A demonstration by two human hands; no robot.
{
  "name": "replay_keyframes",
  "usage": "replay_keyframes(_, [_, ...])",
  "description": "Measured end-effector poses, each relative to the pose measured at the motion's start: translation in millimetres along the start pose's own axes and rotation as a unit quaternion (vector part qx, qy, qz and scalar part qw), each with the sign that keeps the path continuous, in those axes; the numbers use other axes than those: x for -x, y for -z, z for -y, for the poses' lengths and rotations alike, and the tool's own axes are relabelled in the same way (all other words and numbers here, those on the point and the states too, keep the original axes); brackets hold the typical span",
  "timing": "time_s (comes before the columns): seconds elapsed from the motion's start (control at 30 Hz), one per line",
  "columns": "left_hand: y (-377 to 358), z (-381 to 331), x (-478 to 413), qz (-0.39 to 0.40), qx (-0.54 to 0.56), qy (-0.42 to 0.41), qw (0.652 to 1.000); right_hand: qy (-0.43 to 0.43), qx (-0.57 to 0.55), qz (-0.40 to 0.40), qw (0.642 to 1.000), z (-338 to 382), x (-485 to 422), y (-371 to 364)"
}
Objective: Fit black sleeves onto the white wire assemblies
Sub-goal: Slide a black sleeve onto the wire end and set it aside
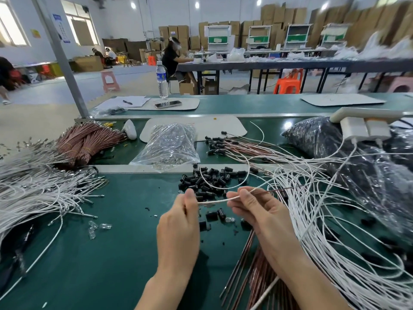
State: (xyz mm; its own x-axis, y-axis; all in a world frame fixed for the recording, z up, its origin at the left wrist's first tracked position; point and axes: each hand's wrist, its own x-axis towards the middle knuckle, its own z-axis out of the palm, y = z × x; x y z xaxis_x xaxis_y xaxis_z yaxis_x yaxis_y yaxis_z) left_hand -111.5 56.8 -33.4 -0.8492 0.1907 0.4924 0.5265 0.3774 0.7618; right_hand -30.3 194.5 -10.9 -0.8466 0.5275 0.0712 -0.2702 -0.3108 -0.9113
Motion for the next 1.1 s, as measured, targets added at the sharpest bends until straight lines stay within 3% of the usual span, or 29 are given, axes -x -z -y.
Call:
replay_keyframes(0.13, [21.3,2.0,-11.5,-0.034,0.148,0.052,0.987,0.01,-0.086,-0.046,0.995,15.9,-1.1,8.1])
replay_keyframes(0.33, [66.2,5.4,-25.4,-0.1,0.307,0.123,0.938,0.02,-0.067,-0.037,0.997,27.5,3.4,-4.6])
replay_keyframes(0.53, [117.5,1.9,-59.8,-0.199,0.356,0.084,0.909,0.02,-0.031,0.034,0.999,35.8,8.1,-40.7])
replay_keyframes(0.63, [132.9,0.7,-79.8,-0.154,0.345,0.101,0.92,0.039,-0.025,0.059,0.997,49.2,2.3,-53.1])
replay_keyframes(0.73, [120.1,-13.1,-96.0,-0.159,0.378,0.102,0.906,0.11,0.011,0.047,0.993,81.9,-13.8,-50.8])
replay_keyframes(0.83, [90.5,-42.3,-116.0,-0.063,0.416,0.096,0.902,0.177,0.045,0.013,0.983,122.2,-46.1,-35.1])
replay_keyframes(0.9, [62.9,-56.2,-143.5,-0.017,0.41,0.104,0.906,0.171,0.074,-0.02,0.982,138.8,-86.1,-16.6])
replay_keyframes(1.0, [9.5,-75.7,-189.7,0.058,0.343,0.166,0.923,0.022,0.167,-0.067,0.983,144.5,-145.2,17.9])
replay_keyframes(1.1, [-27.2,-75.4,-198.8,0.173,0.238,0.266,0.918,-0.144,0.23,-0.036,0.962,113.5,-155.2,51.1])
